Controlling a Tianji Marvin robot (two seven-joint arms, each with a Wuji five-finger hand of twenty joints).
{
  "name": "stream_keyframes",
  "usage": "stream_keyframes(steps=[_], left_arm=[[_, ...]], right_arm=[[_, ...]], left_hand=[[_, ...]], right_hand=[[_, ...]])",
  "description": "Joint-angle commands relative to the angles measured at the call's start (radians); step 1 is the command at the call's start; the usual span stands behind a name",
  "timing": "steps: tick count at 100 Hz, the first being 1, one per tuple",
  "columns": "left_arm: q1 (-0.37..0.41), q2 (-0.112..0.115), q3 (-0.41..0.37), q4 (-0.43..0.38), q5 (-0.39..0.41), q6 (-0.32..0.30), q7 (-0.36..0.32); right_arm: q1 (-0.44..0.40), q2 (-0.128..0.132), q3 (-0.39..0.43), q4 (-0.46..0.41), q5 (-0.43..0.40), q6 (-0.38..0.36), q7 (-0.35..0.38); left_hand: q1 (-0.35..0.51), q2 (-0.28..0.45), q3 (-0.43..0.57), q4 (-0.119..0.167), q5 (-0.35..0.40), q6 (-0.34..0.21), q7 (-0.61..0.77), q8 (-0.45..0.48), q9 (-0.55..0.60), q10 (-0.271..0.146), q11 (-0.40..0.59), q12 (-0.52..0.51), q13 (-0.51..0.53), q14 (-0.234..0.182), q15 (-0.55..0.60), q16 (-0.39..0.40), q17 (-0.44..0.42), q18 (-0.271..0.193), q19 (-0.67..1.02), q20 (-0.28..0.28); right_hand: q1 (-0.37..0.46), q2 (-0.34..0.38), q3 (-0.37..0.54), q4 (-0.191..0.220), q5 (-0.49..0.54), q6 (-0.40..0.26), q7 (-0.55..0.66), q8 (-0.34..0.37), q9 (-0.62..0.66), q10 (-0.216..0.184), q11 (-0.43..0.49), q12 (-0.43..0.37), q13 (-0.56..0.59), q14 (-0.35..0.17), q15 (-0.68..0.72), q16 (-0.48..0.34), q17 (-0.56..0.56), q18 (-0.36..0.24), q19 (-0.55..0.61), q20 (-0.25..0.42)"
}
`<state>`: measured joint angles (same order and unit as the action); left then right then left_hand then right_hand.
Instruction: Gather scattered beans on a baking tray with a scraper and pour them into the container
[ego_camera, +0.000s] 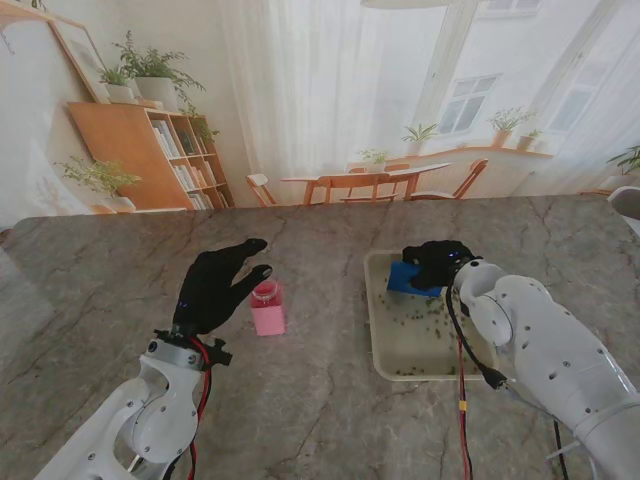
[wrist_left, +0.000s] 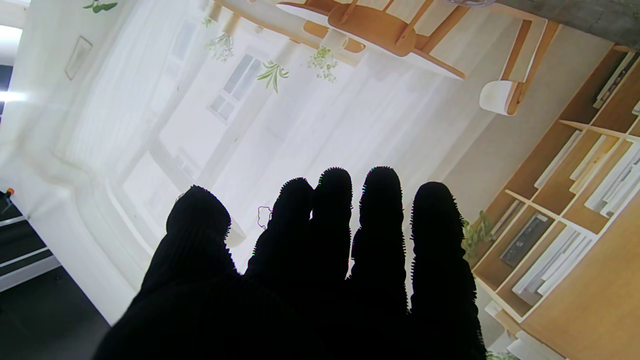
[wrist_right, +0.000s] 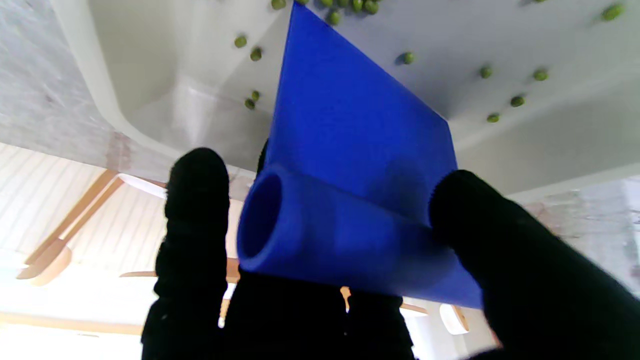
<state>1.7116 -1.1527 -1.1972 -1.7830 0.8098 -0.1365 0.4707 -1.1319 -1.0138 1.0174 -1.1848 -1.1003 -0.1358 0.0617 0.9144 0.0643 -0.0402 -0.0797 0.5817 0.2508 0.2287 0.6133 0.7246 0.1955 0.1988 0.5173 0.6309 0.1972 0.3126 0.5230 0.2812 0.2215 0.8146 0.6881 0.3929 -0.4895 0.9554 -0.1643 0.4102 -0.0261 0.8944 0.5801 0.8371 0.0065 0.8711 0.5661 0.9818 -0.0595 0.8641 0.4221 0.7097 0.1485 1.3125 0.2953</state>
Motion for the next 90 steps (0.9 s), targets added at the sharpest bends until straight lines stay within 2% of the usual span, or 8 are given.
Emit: stream_keyframes(steps=[1, 10, 13, 16, 19, 32, 50, 90], left_arm=[[0.007, -0.004, 0.002, -0.005, -0.003, 0.0, -0.004], [0.008, -0.004, 0.002, -0.006, -0.006, 0.0, -0.009], [0.008, -0.004, 0.002, -0.007, -0.007, -0.001, -0.011], [0.009, -0.004, 0.001, -0.007, -0.008, -0.001, -0.012], [0.009, -0.004, 0.001, -0.007, -0.008, -0.001, -0.012], [0.01, -0.003, 0.001, -0.009, -0.006, 0.002, -0.014], [0.012, -0.003, -0.001, -0.011, -0.007, 0.009, -0.016], [0.01, -0.002, 0.0, -0.011, -0.006, 0.013, -0.024]], right_arm=[[0.02, 0.004, -0.007, 0.009, -0.002, -0.021, 0.01], [0.042, 0.006, -0.025, 0.026, -0.004, -0.048, 0.003], [0.05, 0.007, -0.032, 0.034, -0.007, -0.06, -0.001], [0.058, 0.009, -0.04, 0.043, -0.01, -0.072, -0.007], [0.067, 0.01, -0.049, 0.054, -0.011, -0.084, -0.013], [0.101, 0.011, -0.088, 0.104, 0.003, -0.127, -0.047], [0.118, 0.01, -0.11, 0.137, 0.005, -0.139, -0.097], [0.14, 0.008, -0.12, 0.156, -0.025, -0.094, -0.163]], left_hand=[[0.034, 0.025, -0.005, 0.035, 0.019, -0.01, -0.001, 0.006, 0.011, -0.022, -0.002, 0.008, 0.015, 0.002, 0.006, 0.008, 0.001, -0.002, 0.02, 0.009], [0.034, 0.025, -0.005, 0.035, 0.02, -0.008, -0.001, 0.006, 0.012, -0.02, -0.002, 0.007, 0.016, 0.003, 0.006, 0.008, 0.0, 0.0, 0.019, 0.009], [0.033, 0.024, -0.006, 0.035, 0.022, -0.008, 0.0, 0.006, 0.013, -0.019, -0.002, 0.008, 0.016, 0.004, 0.007, 0.008, 0.0, 0.001, 0.019, 0.009], [0.034, 0.026, -0.005, 0.035, 0.021, -0.008, -0.001, 0.006, 0.012, -0.02, -0.003, 0.007, 0.015, 0.004, 0.006, 0.008, 0.0, 0.002, 0.02, 0.009], [0.034, 0.025, -0.005, 0.035, 0.021, -0.009, -0.001, 0.005, 0.013, -0.02, -0.003, 0.007, 0.017, 0.003, 0.007, 0.009, 0.001, 0.001, 0.02, 0.009], [0.033, 0.027, -0.006, 0.035, 0.02, -0.008, -0.002, 0.005, 0.012, -0.019, -0.004, 0.007, 0.016, 0.004, 0.007, 0.009, -0.001, 0.001, 0.019, 0.009], [0.034, 0.028, -0.006, 0.035, 0.02, -0.009, -0.002, 0.004, 0.011, -0.019, -0.005, 0.006, 0.016, 0.002, 0.008, 0.01, 0.0, 0.0, 0.019, 0.009], [0.034, 0.031, -0.006, 0.035, 0.019, -0.009, -0.003, 0.003, 0.006, -0.021, -0.007, 0.004, 0.016, 0.001, 0.009, 0.011, -0.001, -0.001, 0.019, 0.009]], right_hand=[[-0.008, 0.026, 0.001, 0.057, -0.017, 0.033, -0.063, -0.002, 0.018, 0.013, -0.022, -0.016, 0.031, -0.003, 0.015, 0.009, 0.018, 0.008, 0.027, 0.019], [0.059, 0.05, 0.002, 0.066, 0.021, 0.0, -0.112, 0.016, 0.059, -0.003, -0.046, -0.032, 0.059, -0.013, 0.01, 0.0, 0.043, -0.004, 0.035, 0.014], [0.099, 0.054, -0.001, 0.049, 0.035, -0.022, -0.118, 0.015, 0.074, -0.008, -0.06, -0.039, 0.07, -0.017, 0.006, -0.004, 0.054, -0.009, 0.04, 0.013], [0.177, 0.04, -0.007, -0.014, 0.05, -0.063, -0.059, -0.054, 0.109, -0.019, -0.084, -0.041, 0.092, -0.027, 0.002, -0.012, 0.076, -0.023, 0.049, 0.003], [0.239, 0.03, -0.013, -0.042, 0.061, -0.09, 0.016, -0.121, 0.138, -0.027, -0.101, -0.04, 0.113, -0.037, 0.0, -0.014, 0.092, -0.034, 0.055, -0.005], [0.383, 0.027, 0.009, -0.058, 0.176, -0.196, 0.14, -0.217, 0.223, -0.039, -0.129, -0.034, 0.191, -0.097, -0.011, -0.019, 0.176, -0.111, 0.061, -0.028], [0.416, 0.044, 0.005, -0.073, 0.244, -0.234, 0.16, -0.262, 0.23, -0.045, -0.161, -0.025, 0.207, -0.106, -0.062, -0.031, 0.219, -0.135, 0.004, -0.048], [0.428, 0.061, -0.009, -0.076, 0.224, -0.217, 0.205, -0.337, 0.187, -0.056, -0.149, -0.055, 0.191, -0.108, -0.084, -0.024, 0.233, -0.154, -0.049, -0.065]])
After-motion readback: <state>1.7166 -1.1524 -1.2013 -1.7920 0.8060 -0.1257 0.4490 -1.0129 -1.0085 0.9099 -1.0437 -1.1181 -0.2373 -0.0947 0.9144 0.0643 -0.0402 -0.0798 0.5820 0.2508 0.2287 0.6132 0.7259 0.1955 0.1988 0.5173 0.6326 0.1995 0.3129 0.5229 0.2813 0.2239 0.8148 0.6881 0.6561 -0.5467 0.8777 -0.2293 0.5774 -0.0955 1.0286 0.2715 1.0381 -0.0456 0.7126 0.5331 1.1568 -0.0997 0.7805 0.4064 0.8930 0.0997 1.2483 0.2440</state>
